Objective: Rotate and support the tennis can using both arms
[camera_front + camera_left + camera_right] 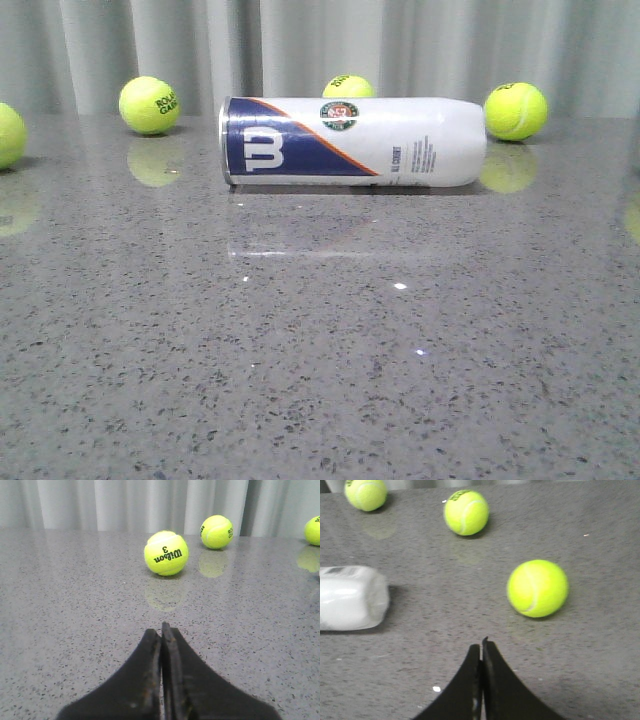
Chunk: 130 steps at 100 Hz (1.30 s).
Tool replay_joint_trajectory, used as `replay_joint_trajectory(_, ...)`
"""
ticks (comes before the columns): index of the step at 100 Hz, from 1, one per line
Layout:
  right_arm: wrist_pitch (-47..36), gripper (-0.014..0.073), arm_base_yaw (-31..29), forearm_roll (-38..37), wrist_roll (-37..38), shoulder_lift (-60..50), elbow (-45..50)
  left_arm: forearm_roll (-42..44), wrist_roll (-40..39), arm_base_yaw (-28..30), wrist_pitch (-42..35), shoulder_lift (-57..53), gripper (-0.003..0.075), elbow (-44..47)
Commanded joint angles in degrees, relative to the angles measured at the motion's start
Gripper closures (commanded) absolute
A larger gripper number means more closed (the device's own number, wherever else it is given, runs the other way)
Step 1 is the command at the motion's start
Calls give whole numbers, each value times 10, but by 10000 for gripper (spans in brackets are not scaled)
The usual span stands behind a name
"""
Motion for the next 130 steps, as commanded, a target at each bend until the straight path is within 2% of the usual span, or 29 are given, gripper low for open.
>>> replay_joint_trajectory(1,-66,652,-25,24,-67,-27,9,-4,-5,0,-46,-23,741,27)
replay_joint_trajectory(8,-83,652,-36,56,-110,-45,31,-4,-5,0,-46,-23,741,27)
replay_joint_trajectory(18,-112,652,-38,93,-123,-73,62,-4,-5,0,-46,-23,741,27)
replay_joint_trajectory(42,-144,652,-38,95,-123,-172,138,-4,-5,0,-46,-23,741,27)
replay_joint_trajectory(56,-131,652,-38,95,-123,-229,165,-4,-5,0,-46,-23,741,27)
replay_joint_trajectory(80,-51,652,-38,95,-123,-289,168,-4,-5,0,-46,-23,741,27)
replay_joint_trajectory(130,-47,652,-38,95,-123,-294,168,-4,-5,0,-50,-23,741,27)
